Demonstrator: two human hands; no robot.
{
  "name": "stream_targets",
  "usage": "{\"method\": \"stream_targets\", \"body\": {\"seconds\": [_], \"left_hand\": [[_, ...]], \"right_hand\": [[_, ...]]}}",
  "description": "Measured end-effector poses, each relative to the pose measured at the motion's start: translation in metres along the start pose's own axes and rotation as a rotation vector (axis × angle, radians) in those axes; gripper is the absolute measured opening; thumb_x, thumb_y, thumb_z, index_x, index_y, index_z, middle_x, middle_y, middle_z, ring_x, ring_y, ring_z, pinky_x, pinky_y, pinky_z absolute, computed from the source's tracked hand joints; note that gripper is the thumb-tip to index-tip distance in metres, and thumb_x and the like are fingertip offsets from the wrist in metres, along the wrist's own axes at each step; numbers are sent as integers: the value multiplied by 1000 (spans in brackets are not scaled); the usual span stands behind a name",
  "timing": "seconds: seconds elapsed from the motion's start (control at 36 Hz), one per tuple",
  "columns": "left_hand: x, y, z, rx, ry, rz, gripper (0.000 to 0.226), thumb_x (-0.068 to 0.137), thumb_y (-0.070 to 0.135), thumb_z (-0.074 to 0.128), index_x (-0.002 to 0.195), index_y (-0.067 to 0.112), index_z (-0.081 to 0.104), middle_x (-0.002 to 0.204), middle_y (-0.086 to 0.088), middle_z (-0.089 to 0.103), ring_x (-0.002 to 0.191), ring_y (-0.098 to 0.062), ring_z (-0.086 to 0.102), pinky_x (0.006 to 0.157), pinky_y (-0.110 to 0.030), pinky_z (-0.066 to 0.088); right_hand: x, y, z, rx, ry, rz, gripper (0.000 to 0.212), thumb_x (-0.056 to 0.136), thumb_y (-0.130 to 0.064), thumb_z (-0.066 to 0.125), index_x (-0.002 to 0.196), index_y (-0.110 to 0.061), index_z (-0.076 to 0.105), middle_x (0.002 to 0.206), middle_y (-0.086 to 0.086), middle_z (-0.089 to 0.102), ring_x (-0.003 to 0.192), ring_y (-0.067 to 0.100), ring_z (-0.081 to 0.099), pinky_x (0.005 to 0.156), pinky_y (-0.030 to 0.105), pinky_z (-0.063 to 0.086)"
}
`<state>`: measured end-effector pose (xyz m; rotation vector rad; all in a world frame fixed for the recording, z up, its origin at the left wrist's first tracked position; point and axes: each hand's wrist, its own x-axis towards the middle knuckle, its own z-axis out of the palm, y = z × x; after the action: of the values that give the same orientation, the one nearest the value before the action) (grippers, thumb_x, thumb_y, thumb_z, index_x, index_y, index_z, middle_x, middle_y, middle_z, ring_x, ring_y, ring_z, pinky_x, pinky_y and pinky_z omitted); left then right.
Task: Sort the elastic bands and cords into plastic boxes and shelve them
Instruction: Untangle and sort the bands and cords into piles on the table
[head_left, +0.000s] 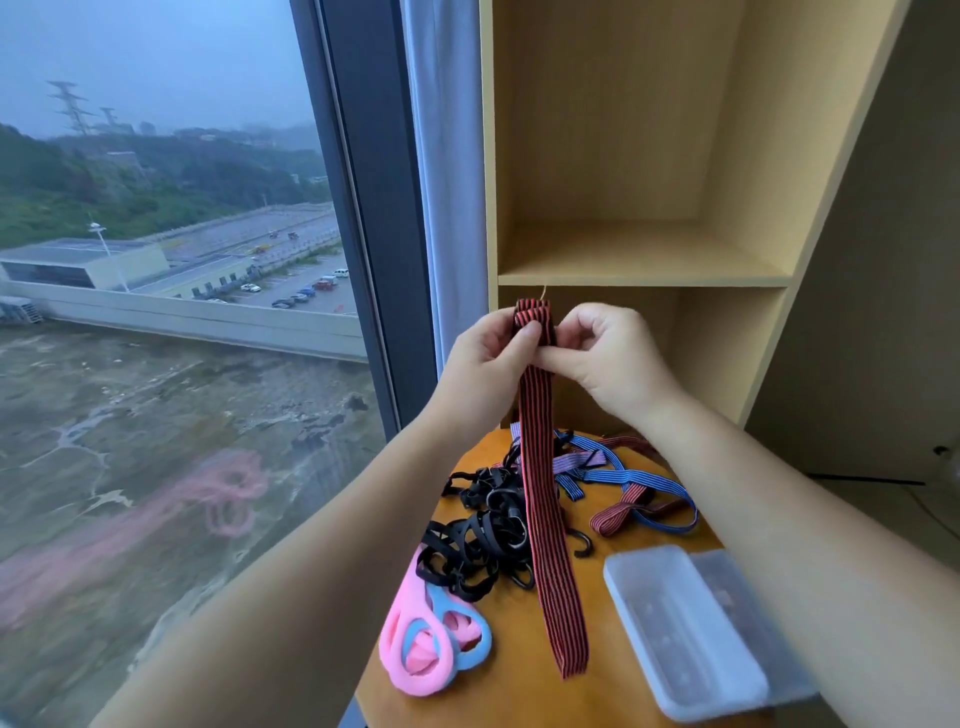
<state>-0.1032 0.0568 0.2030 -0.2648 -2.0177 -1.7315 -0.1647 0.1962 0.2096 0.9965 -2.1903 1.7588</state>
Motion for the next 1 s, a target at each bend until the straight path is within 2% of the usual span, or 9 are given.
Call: {"method": "stream_targets", "body": {"seconds": [0.06,0.19,0.31,0.39,0.5,0.58,0.67,0.92,1.0], "left_hand": [[-4,-17,1,21,41,-58,17,101,21,49,102,17,65,87,4,69,80,-4,66,68,-14,51],[-14,-57,0,-120,44,-238,15,102,30,39,104,18,48,73,8,70,69,-20,70,70,-41,60],[-20,-91,2,-5,65,-301,19,97,38,39,99,21,48,61,4,59,53,-16,57,53,-31,50],[-18,-113,8,6,70,-326,19,100,36,40,98,20,49,60,0,56,50,-13,53,48,-24,45],[-12,-137,17,0,50,-329,24,103,35,40,94,16,52,54,6,54,49,-12,50,46,-21,42],[-8,-153,23,-7,29,-334,24,103,33,41,86,23,56,58,7,55,50,-12,50,46,-22,42],[-4,-167,28,1,19,-338,26,103,33,40,83,26,55,61,5,56,52,-13,52,47,-22,44],[-3,-197,33,-22,13,-345,21,103,30,40,90,20,54,63,8,56,52,-8,52,47,-18,41],[-5,-201,32,-22,12,-343,21,101,33,40,91,19,54,67,5,58,52,-13,50,46,-21,41]], "right_hand": [[-7,13,0,4,-46,33,25,69,-26,87,68,-17,63,64,0,59,59,10,52,59,27,47],[-17,62,-18,-145,-39,166,22,78,-34,80,67,-19,66,57,-9,60,50,2,49,52,20,46],[-27,115,-30,-379,-154,310,14,84,-21,74,71,-18,69,68,-2,66,63,10,57,69,39,55],[-36,153,-33,-531,-285,398,4,86,-19,70,85,-22,72,87,-6,70,85,13,64,81,35,54],[-44,198,-32,-749,-472,510,28,89,-24,68,118,-23,68,124,-4,65,112,16,59,88,24,43],[-49,228,-33,-803,-520,623,40,92,-23,65,132,-22,60,137,0,58,124,20,53,99,30,45],[-54,250,-38,-848,-510,682,45,94,-24,62,138,-20,54,142,2,53,129,22,49,106,36,43],[-57,282,-18,-948,-703,591,54,96,-12,55,146,-28,43,152,5,42,139,27,39,110,43,40],[-56,287,-19,-997,-772,587,42,97,-21,57,137,-28,54,142,12,48,131,31,45,106,44,43]]}}
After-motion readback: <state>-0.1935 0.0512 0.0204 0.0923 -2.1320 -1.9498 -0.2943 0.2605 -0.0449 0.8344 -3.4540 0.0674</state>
